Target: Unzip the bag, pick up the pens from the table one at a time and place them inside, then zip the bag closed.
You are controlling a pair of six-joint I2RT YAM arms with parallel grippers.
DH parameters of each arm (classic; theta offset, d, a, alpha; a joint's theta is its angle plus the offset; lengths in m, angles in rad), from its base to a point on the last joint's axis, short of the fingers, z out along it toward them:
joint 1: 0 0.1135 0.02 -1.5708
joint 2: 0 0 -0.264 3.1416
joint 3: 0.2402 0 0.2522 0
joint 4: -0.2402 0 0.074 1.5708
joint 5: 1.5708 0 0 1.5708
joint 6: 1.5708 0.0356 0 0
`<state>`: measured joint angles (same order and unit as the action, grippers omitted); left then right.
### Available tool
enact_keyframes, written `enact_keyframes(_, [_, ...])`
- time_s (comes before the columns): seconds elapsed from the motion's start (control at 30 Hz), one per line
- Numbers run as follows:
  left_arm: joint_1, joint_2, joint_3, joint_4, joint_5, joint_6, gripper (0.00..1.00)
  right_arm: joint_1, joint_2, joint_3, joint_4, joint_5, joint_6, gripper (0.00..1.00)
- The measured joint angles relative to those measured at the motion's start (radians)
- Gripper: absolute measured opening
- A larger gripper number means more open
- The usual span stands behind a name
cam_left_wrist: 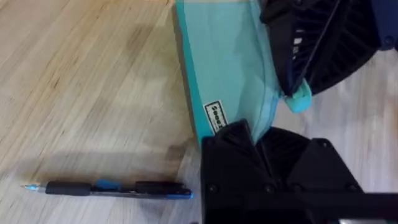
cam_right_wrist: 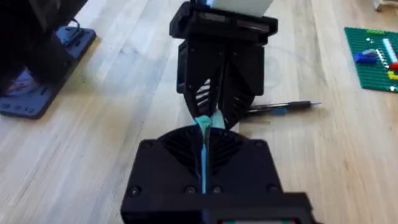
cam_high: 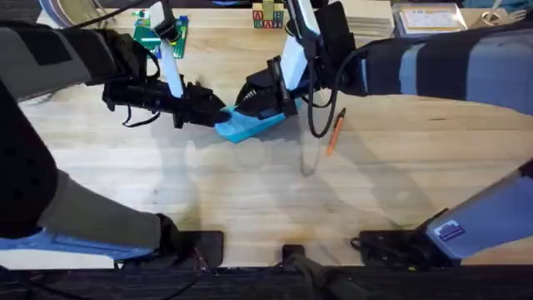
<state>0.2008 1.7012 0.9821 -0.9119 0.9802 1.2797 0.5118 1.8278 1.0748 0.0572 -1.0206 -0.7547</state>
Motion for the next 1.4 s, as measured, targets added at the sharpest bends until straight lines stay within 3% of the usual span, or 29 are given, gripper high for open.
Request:
enact_keyframes(0.9, [0.000, 0.000, 0.000, 0.000, 0.003, 0.000, 0.042, 0.038, 0.000, 0.000, 0.060, 0.037, 0.001, 0.044])
enact_keyframes(0.97, [0.000, 0.000, 0.000, 0.003, 0.004, 0.000, 0.042, 0.039, 0.000, 0.000, 0.057, 0.029, 0.008, 0.187])
enact_keyframes(1.13, [0.000, 0.000, 0.000, 0.008, 0.007, 0.000, 0.042, 0.065, 0.000, 0.000, 0.035, 0.000, 0.008, 0.918])
enact_keyframes(1.2, [0.000, 0.000, 0.000, 0.008, 0.007, 0.000, 0.042, 0.069, 0.000, 0.000, 0.022, -0.006, 0.007, 0.990])
enact_keyframes(1.4, [0.000, 0.000, 0.000, 0.008, 0.008, 0.000, 0.042, 0.064, 0.000, 0.000, 0.014, -0.013, 0.018, 0.997])
